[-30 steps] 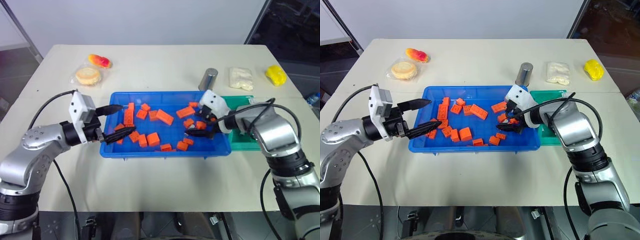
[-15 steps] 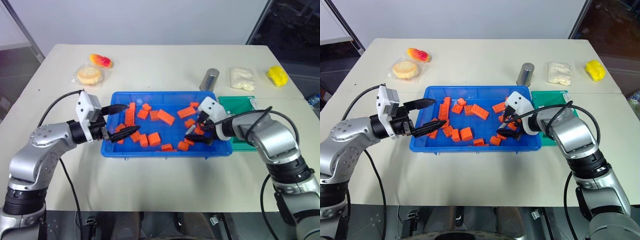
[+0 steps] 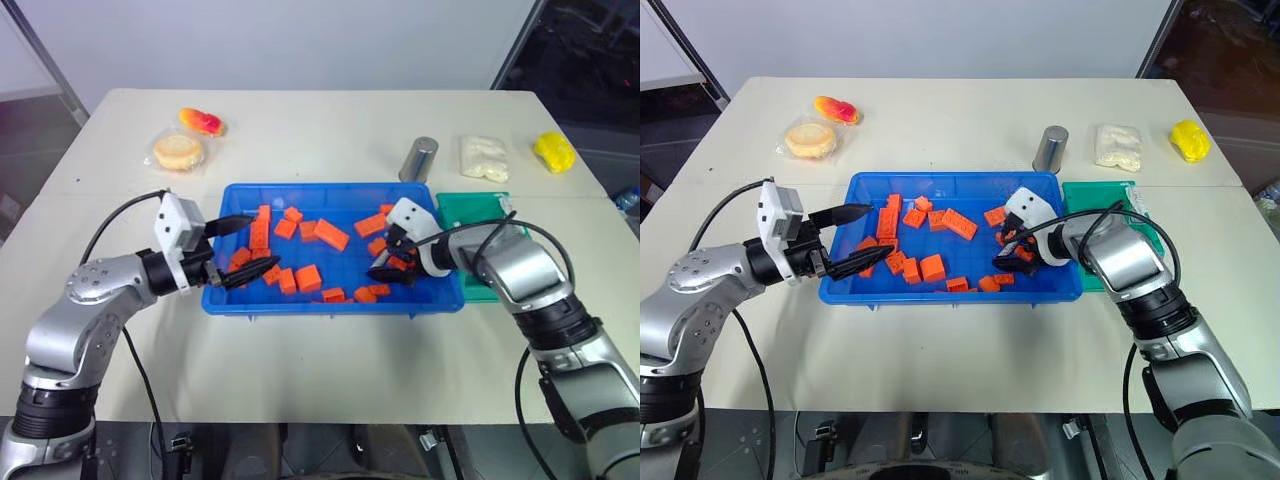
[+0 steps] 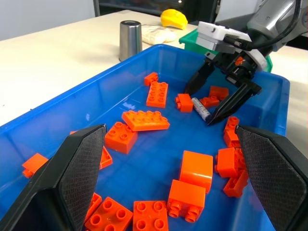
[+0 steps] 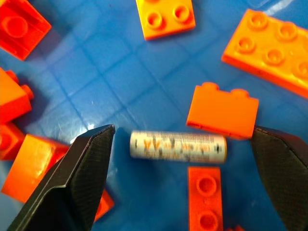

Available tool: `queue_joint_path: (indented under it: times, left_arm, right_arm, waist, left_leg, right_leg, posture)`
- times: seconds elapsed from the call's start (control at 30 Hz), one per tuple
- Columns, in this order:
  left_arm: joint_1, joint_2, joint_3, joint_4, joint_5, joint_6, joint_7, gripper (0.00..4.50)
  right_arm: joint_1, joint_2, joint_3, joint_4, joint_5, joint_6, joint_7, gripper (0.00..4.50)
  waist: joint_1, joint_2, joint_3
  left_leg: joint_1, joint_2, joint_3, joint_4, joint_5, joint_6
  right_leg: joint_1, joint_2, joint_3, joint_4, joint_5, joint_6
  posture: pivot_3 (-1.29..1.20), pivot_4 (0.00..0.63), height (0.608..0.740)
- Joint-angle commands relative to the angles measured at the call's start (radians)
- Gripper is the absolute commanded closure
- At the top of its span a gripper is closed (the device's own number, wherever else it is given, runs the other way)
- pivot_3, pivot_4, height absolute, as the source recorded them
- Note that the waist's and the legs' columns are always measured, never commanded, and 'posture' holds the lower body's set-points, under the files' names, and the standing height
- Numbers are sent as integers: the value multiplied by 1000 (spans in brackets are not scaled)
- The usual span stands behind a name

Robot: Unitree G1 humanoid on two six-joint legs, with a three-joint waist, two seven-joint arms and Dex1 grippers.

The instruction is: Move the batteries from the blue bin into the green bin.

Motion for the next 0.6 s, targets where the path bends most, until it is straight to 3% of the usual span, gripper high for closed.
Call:
queue_joint_path:
  times: [0.03,0.1,0.37,0.6]
  left_arm:
    - [5,1,22,-43,-1,-22,10,0]
    - [7,1,24,-43,-1,-23,12,0]
    - [-14,0,13,-26,-2,-32,8,0]
    - [-98,-11,-10,7,-55,-6,-53,0]
  right_arm:
    - [-3,-3,24,15,-13,-20,13,1307]
    - [1,-8,26,15,-16,-27,19,2258]
    - [-16,-35,9,-10,-31,-39,25,2249]
    - [-214,-111,-178,38,-20,-42,-27,2249]
  waist:
    - [0,0,0]
    - [0,0,0]
    - [1,0,0]
    - [0,1,1]
  left_leg:
    - [0,0,0,0,0,0]
    - [0,0,0,0,0,0]
    - [0,0,0,0,0,0]
    - [-1,0,1,0,0,0]
  right_leg:
    - [0,0,0,0,0,0]
    - [0,0,0,0,0,0]
    - [0,0,0,0,0,0]
    - [-1,0,0,0,0,0]
  posture:
    - [0,150,740]
    - [0,150,740]
    - [0,150,740]
    - [0,150,740]
